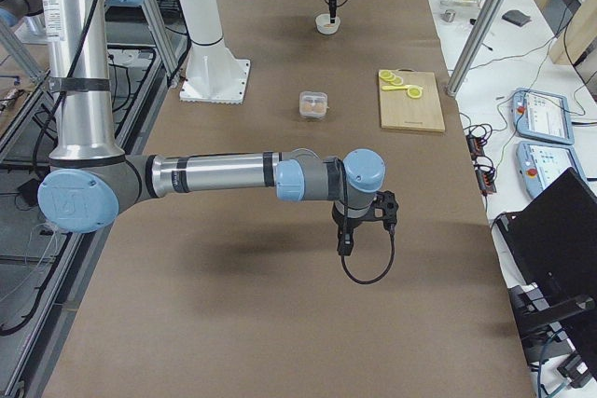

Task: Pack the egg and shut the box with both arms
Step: 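Lower the left gripper into the bowl and close on the egg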

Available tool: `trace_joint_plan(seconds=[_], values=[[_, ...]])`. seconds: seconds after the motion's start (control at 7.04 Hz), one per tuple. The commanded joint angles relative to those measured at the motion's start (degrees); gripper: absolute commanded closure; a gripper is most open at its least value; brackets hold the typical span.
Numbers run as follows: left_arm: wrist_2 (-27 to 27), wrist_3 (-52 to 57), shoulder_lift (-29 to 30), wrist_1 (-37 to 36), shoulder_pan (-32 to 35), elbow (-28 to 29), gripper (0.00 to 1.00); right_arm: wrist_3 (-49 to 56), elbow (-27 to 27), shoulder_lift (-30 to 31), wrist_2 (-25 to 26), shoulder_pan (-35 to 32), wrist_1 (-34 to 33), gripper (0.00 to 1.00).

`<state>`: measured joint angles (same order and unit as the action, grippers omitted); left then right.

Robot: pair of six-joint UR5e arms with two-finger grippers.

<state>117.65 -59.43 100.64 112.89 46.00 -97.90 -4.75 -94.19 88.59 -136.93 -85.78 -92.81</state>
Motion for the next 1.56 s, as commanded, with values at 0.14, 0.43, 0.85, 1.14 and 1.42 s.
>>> trace_joint_plan(seconds=[0.14,0.43,0.85,1.14,1.42], values=[[-0.05,-1.04,0.00,0.23,-0.73,-0.28,0.24,0.00,-0.02,0.00,0.00,0.00,0.00,0.00],[-0.05,-1.13,0.00,0.23,-1.43,-0.28,0.24,0.00,-0.12,0.09,0.00,0.00,-0.09,0.00],[-0.14,-2.71,0.00,0.14,-2.75,-0.28,0.24,0.00,-0.21,0.00,0.09,0.00,0.00,0.00],[-0.14,-2.63,-0.09,0.14,-2.93,-0.19,0.24,0.00,-0.29,-0.26,0.09,0.00,0.00,0.00],[-0.23,-2.63,-0.44,0.14,-3.19,-0.19,0.25,0.00,-0.29,-0.09,0.09,0.00,0.00,0.00]])
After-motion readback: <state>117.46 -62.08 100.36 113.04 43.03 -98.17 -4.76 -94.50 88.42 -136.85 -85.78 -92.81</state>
